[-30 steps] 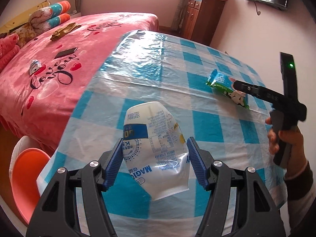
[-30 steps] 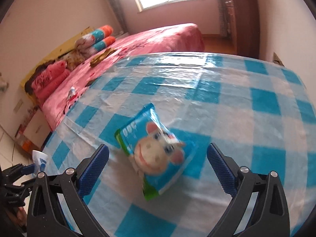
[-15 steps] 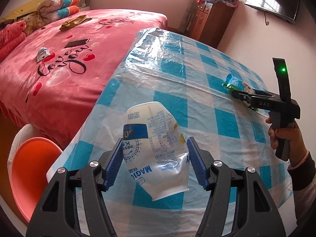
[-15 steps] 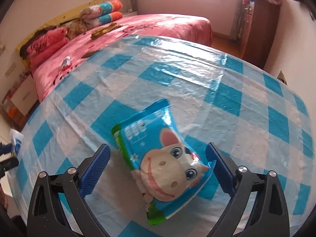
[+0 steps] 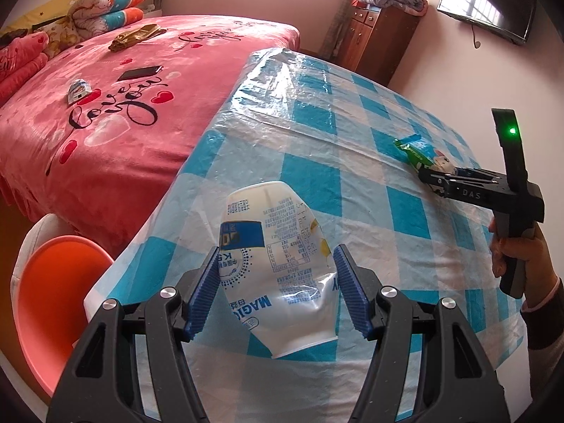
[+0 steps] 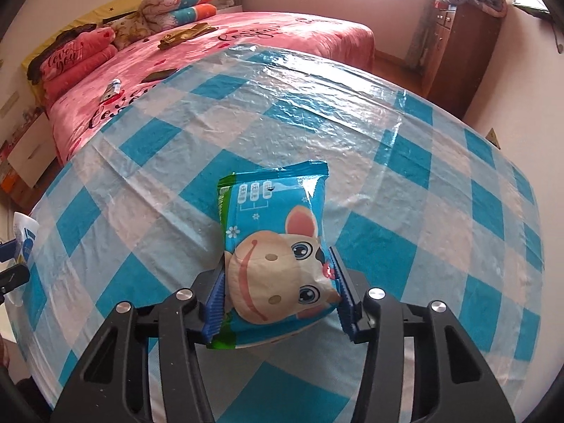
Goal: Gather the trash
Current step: 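Carry the bottle in the left tool and cow-print bag in the right tool over the bucket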
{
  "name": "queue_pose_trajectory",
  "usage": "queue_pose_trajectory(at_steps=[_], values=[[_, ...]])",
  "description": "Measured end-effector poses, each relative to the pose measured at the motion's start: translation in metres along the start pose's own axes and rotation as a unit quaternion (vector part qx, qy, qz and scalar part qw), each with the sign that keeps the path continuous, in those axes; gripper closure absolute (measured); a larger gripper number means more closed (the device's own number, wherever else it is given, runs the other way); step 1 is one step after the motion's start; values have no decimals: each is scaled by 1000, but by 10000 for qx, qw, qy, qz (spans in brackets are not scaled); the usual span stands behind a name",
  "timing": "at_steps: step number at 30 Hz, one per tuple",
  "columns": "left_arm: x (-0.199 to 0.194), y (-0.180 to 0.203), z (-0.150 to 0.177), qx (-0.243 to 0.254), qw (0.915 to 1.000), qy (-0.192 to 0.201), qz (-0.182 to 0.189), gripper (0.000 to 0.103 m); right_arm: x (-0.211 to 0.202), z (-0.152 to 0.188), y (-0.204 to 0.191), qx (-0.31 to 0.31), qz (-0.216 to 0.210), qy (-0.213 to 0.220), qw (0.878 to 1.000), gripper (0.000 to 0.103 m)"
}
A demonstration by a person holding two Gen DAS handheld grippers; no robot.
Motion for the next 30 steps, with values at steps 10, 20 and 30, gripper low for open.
queue_pose_trajectory(at_steps=[10,20,30], values=[[-8,-8,7,-64,9999,84,-7,38,-19,19,-7,368,30,134,9992,59],[-17,-13,9,-116,9997,216,0,38,-41,38,-33,384,-216,233,9988,61],[-33,-23,13,-160,9992,373,-52,38,-63,43,-62,283,-516,313,9978,61]])
Point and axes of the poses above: each gripper's, at about its wrist camera, not at the fingertips, and x roughly the way its jaws point, y to its right, z to its underside, the point moved 5 cm from there along x, roughly the way its jaws point, and after that the axes turned 12 degrees about x, right-handed, at the moved point
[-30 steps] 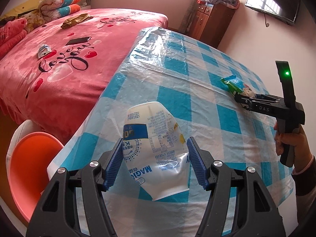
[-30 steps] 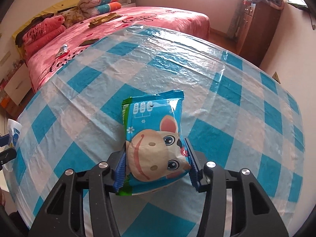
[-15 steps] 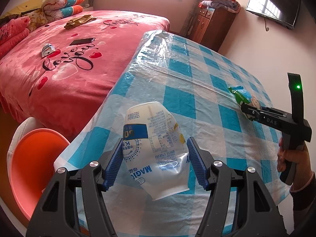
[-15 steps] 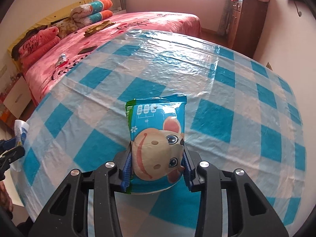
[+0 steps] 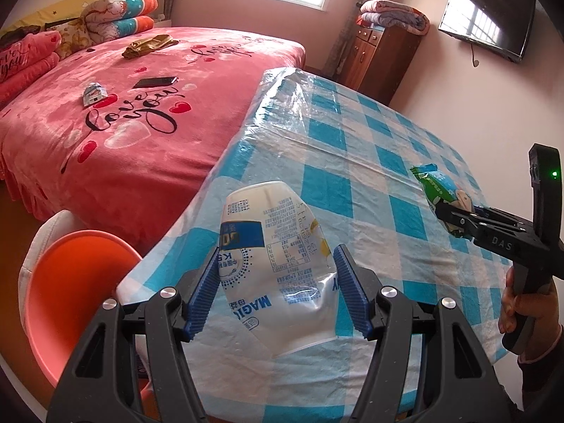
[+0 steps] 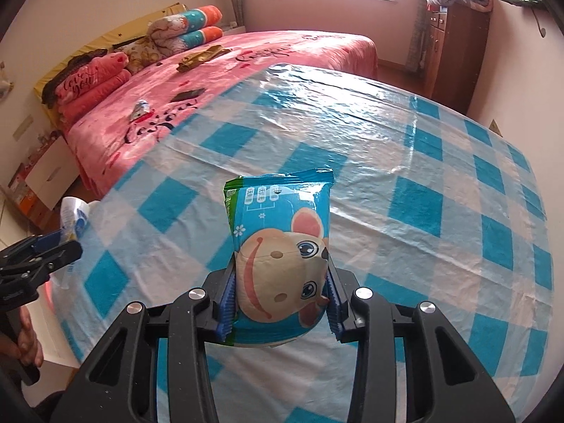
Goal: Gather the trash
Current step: 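Carry the bottle in the left tool and cow-print bag in the right tool over the bucket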
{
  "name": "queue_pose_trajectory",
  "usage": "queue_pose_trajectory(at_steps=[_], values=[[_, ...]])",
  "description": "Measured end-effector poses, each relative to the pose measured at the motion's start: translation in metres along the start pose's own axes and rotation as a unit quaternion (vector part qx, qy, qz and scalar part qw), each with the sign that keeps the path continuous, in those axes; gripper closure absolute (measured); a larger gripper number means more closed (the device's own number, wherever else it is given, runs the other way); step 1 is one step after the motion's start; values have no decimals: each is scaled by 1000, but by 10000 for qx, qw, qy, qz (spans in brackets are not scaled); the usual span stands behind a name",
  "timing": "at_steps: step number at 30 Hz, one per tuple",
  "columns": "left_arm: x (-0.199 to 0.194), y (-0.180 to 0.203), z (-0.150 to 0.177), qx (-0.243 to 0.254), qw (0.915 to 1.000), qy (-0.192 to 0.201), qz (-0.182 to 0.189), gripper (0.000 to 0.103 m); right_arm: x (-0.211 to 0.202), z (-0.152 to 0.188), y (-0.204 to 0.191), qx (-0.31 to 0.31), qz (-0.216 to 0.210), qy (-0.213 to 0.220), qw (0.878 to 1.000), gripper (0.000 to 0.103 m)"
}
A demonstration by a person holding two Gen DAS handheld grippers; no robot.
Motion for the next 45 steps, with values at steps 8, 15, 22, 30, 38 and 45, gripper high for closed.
queue_pose_trajectory(at_steps=[8,15,22,30,38,45], values=[[-18,-22,7,-67,9997,82,-228,38,-11,0,-36,-156,-335,23,9993,61],[-32,-48,15,-180,9984,114,-528,38,-16,0,-74,-401,-669,-1,9970,61],[-46,-73,20,-321,9960,206,-812,38,-17,2,-122,-729,-1068,-124,9915,61],[-60,-104,31,-546,9924,230,-1078,38,-14,10,-178,-1200,-1398,-266,9825,61],[-67,-136,50,-755,9882,138,-1327,38,-7,22,-231,-1642,-1679,-456,9710,61],[-68,-162,65,-965,9838,44,-1509,38,5,36,-269,-1993,-1803,-660,9609,61]])
Point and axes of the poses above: each gripper's, at about its wrist camera, not at the fingertips, and x roughly the way its jaws point, y to its right, z to its underside, the point moved 5 cm from there along x, roughly the way its jaws point, and after that the axes turned 12 degrees about x, right-handed, at the moved point
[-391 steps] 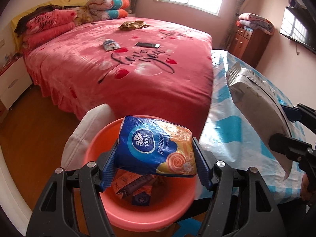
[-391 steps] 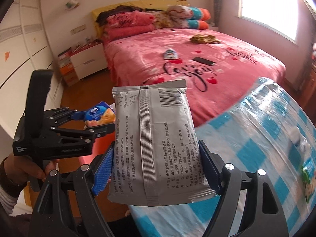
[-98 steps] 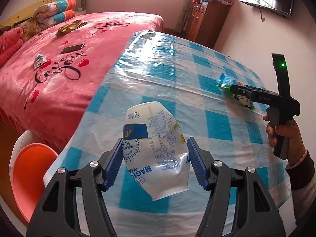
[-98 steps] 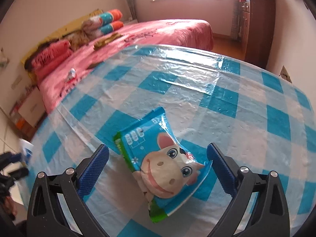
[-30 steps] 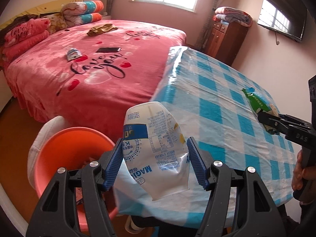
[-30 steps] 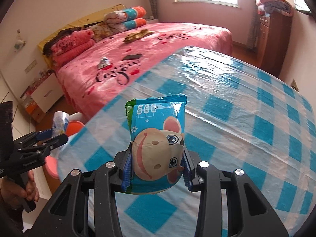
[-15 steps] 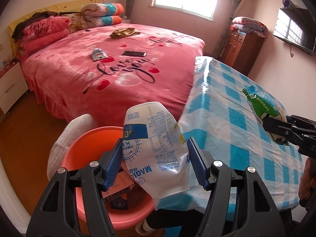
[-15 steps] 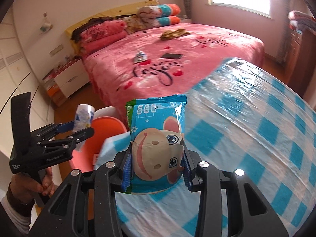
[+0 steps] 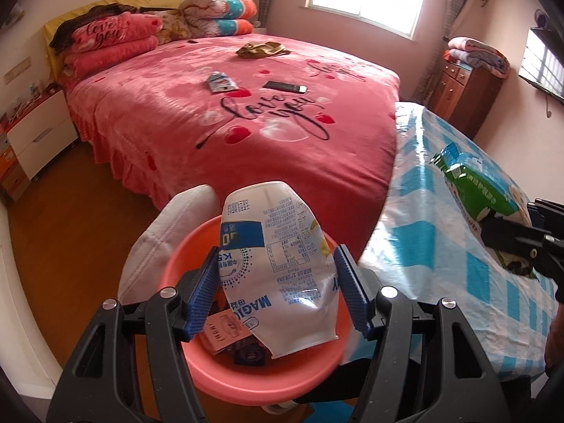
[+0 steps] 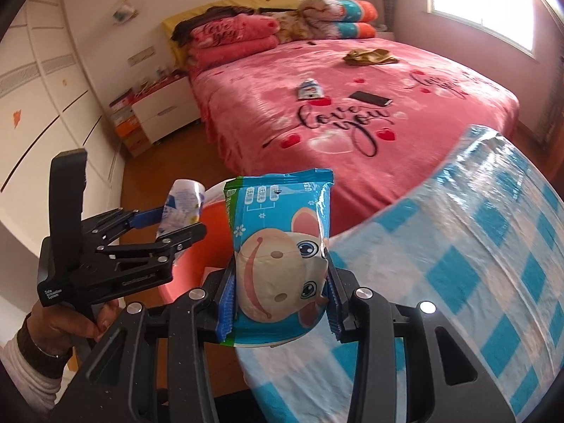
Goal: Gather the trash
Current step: 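Carry the bottle in the left tool and cow-print bag in the right tool over the bucket, then open the left tool over the bucket while the right tool opens over it too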
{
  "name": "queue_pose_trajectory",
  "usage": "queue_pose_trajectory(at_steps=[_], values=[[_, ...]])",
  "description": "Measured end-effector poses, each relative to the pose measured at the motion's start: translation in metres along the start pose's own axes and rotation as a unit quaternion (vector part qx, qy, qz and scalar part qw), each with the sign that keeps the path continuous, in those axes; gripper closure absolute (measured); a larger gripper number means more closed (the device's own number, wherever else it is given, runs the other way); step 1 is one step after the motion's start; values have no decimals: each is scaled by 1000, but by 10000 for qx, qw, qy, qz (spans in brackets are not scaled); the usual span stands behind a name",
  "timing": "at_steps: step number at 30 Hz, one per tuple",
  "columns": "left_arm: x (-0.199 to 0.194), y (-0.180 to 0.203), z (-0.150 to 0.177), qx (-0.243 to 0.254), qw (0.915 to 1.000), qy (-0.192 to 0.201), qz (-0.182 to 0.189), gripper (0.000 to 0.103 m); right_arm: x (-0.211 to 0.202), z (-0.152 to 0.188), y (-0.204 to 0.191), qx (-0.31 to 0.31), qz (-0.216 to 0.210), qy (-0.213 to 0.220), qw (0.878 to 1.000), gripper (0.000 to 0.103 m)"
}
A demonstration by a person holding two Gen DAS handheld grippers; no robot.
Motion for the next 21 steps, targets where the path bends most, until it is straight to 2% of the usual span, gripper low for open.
queue_pose_trajectory(at_steps=[10,21], values=[[12,-32,16,-158,9993,-186,-285,38,41,5,-38,-344,-180,-358,9986,61],[29,-46,28,-284,9983,-384,-333,38,75,7,-54,-530,-244,-658,9961,61]])
Point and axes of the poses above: each gripper's, at about its wrist camera, not at the fingertips, and x roughly the way its jaws point, y to its right, z to its underside, the point moved 5 cm from there along x, roughly the way its jaws point, and after that the axes turned 12 degrees about x, right-handed, at the moved point
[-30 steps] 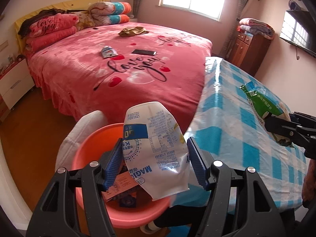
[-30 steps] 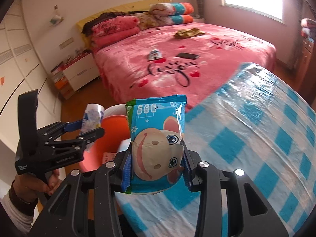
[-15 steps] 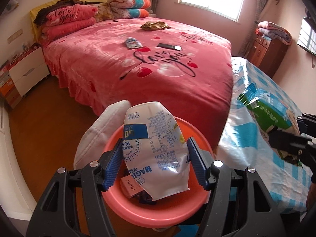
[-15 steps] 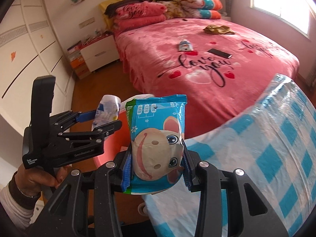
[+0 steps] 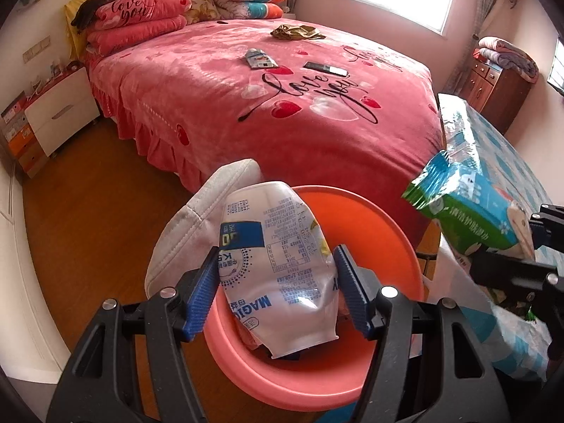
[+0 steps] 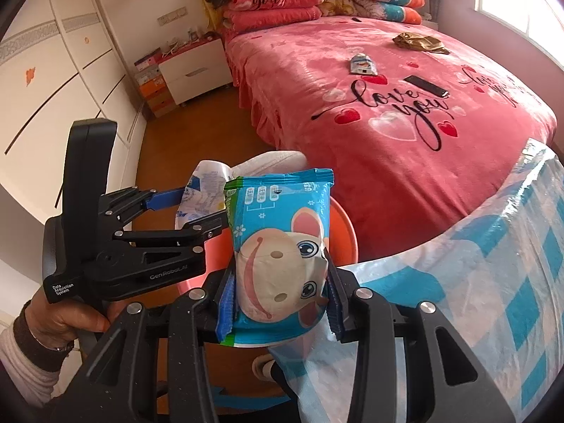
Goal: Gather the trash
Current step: 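Open the left tool over the bucket while the right tool opens over it too, then move both open tools back over the empty table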
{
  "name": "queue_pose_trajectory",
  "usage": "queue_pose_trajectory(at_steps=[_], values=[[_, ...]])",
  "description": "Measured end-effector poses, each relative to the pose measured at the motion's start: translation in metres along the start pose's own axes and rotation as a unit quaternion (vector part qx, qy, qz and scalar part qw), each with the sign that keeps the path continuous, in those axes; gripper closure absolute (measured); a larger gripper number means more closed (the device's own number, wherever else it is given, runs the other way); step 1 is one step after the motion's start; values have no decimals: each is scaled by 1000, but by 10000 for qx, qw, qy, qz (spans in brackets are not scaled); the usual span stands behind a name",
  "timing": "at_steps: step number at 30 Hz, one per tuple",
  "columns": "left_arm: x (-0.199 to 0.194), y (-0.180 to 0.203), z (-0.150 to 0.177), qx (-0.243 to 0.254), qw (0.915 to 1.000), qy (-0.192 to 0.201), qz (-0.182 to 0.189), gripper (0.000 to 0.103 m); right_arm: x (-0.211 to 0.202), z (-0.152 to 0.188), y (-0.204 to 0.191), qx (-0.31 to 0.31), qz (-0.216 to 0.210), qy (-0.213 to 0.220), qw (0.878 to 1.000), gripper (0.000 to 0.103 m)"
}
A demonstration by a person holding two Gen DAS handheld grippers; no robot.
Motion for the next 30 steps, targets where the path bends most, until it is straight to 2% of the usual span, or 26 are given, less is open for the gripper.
queue_pose_trajectory(at_steps=[6,7,8,9,10,14,19,30], values=[[12,-2,3,-1,9999,-102,-29,38,19,3,-1,-33,10,-176,9998,58],[16,-2,4,-5,9999,-141,-56,33,25,4,0,-49,27,-216,9998,57],[20,-2,5,-3,9997,-204,-107,27,29,5,1,-31,93,-211,9997,43],[23,-3,6,-6,9994,-277,-203,13,31,5,2,13,135,-200,9997,34],[27,-4,8,-19,9989,-340,-335,11,34,6,8,133,170,-190,9996,28],[38,-9,17,-69,9970,-621,-466,10,29,8,22,548,-27,-141,9984,18],[39,-9,21,23,9955,-717,-626,10,13,5,35,698,54,136,9975,14],[25,6,11,137,9972,-442,-593,10,-12,13,60,1036,256,392,9935,13]])
Point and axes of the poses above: each gripper's, at about its wrist camera, not at the fingertips, and x roughly the way its jaws point, y to its right, z to its underside, the point moved 5 cm from there along x, roughly the way its jaws point, and after that the axes turned 12 degrees about x, right-handed, at the moved point
